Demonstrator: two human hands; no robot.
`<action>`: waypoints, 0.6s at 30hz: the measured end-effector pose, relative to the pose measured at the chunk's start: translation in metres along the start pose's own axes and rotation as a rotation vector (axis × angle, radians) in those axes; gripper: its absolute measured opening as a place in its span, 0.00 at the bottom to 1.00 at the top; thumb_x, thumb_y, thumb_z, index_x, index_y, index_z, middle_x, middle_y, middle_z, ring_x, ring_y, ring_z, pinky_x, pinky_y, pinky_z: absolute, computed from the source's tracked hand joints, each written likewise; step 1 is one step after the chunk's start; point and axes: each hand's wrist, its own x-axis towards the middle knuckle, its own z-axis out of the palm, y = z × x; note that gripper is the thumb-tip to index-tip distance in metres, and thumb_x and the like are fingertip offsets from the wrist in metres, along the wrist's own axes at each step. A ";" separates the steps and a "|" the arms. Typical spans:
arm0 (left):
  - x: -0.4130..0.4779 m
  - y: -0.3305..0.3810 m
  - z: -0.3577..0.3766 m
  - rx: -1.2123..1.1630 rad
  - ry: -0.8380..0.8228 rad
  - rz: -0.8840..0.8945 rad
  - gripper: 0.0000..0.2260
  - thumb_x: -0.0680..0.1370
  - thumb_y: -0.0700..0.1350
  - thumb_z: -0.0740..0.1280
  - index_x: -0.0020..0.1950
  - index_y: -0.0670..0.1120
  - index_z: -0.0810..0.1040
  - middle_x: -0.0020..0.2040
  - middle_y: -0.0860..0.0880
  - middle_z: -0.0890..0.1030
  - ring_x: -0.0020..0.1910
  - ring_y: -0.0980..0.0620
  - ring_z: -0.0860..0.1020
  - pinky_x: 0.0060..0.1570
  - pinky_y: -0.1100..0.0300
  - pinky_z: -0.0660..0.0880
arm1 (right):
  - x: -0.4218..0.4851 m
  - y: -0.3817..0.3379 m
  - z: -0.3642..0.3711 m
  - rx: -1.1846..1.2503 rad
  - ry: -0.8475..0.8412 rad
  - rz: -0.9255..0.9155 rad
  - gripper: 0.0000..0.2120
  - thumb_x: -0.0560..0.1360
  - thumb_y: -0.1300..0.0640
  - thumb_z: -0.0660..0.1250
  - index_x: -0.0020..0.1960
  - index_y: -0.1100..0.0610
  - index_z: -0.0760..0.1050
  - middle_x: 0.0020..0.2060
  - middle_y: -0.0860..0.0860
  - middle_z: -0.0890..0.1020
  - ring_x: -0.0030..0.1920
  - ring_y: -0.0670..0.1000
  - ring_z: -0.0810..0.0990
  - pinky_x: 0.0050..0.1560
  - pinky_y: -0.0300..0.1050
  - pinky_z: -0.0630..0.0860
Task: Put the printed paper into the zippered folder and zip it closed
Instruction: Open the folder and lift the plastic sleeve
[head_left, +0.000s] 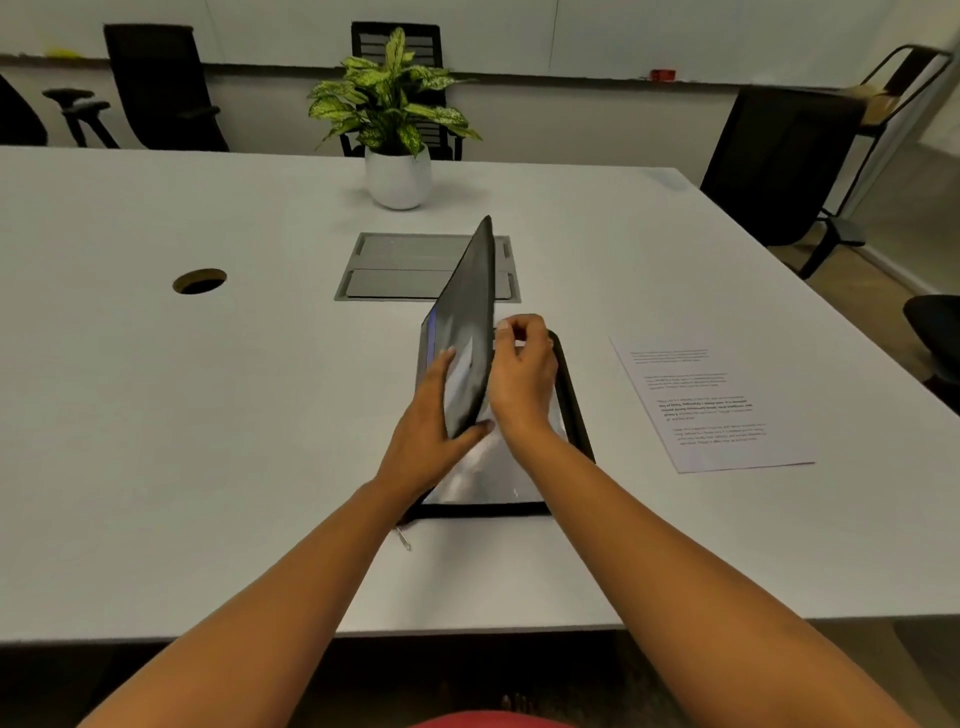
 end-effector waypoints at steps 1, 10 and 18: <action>0.006 0.006 -0.008 0.008 0.050 0.039 0.40 0.72 0.50 0.71 0.76 0.49 0.50 0.76 0.49 0.58 0.71 0.52 0.63 0.63 0.63 0.64 | -0.003 -0.003 0.005 0.088 -0.052 0.010 0.08 0.80 0.57 0.56 0.52 0.59 0.71 0.45 0.51 0.76 0.48 0.52 0.77 0.50 0.46 0.77; 0.018 0.016 -0.056 0.635 0.302 0.265 0.28 0.69 0.30 0.70 0.68 0.40 0.71 0.70 0.40 0.70 0.67 0.40 0.71 0.61 0.46 0.72 | -0.008 0.005 0.022 0.135 -0.349 0.021 0.09 0.81 0.56 0.55 0.55 0.58 0.72 0.49 0.51 0.78 0.52 0.52 0.80 0.51 0.42 0.77; 0.004 -0.009 -0.105 1.321 0.043 -0.004 0.16 0.76 0.42 0.63 0.64 0.44 0.75 0.75 0.44 0.62 0.76 0.42 0.49 0.60 0.42 0.19 | 0.003 0.093 -0.012 -0.755 -0.650 0.192 0.22 0.77 0.51 0.62 0.67 0.59 0.67 0.67 0.58 0.67 0.64 0.58 0.72 0.63 0.49 0.69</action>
